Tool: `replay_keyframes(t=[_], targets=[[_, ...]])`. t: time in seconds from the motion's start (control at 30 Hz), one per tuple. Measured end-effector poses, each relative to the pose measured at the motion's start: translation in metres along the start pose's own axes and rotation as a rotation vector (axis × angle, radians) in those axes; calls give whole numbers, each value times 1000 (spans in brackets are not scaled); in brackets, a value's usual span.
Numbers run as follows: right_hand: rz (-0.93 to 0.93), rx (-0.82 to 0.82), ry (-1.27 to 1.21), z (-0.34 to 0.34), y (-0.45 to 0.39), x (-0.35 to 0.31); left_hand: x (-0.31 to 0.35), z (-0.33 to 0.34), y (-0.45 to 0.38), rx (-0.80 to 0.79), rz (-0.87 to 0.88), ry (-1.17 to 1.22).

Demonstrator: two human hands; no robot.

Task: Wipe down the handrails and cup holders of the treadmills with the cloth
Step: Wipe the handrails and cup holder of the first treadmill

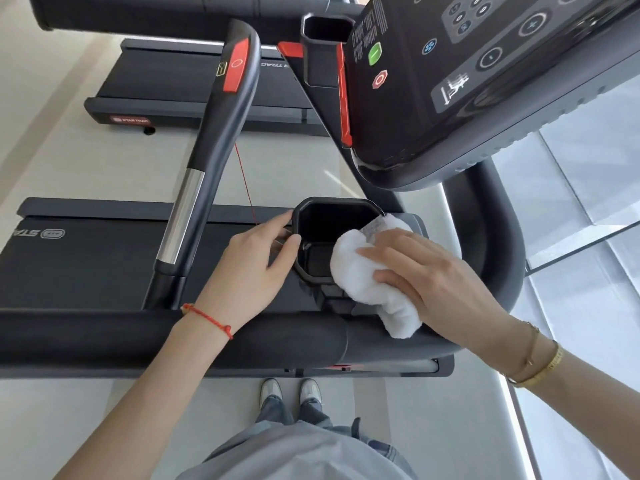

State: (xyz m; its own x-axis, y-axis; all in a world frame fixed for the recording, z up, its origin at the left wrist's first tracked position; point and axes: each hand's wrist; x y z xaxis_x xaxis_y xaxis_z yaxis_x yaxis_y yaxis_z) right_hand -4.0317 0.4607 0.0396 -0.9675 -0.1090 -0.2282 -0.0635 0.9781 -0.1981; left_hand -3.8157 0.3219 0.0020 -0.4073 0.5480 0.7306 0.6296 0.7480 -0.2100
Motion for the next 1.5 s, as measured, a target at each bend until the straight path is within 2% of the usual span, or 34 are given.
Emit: replay_keyframes(t=[0.27, 0.4, 0.53, 0.67, 0.83, 0.93, 1.07, 1.17, 1.3, 1.43, 1.5], targets=[[230, -204, -253, 9, -3, -9, -2, 2, -1, -12, 0, -1], [339, -171, -329, 15, -24, -9, -3, 2, 0, 0, 1, 0], [409, -105, -481, 22, -8, -20, -3, 2, 0, -5, -3, -6], [507, -127, -500, 27, -17, -18, -2, 2, 0, -14, 2, -29], [435, -205, -350, 21, -54, 5, -1, 3, 0, -2, 9, -42], [257, -223, -270, 14, -72, 9, -1, 3, 0, -6, 15, -50], [-21, -272, -27, 23, -105, 0, -2, 4, 0, -6, 13, -35], [-124, -269, 79, 32, -120, -11, -3, 4, 1, 4, 6, -18], [-84, -245, 224, 28, -105, 1, -4, 3, 0, 1, -22, 13], [46, -274, 192, 16, -85, 12, -4, 3, 0, -5, -15, 16], [55, -283, 200, 15, -85, 15, -3, 3, 0, -5, -14, 15]])
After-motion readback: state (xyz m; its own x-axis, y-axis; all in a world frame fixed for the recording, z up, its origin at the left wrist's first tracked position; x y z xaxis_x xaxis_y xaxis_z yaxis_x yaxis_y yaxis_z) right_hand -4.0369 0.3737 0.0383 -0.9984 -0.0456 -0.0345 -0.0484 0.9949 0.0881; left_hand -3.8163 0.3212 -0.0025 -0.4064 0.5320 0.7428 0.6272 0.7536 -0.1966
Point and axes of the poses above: each hand's wrist, its own y-axis away from the middle knuckle, its own z-axis out of the palm, x = y × z, and after that the axes turned 6 degrees about z, right-handed
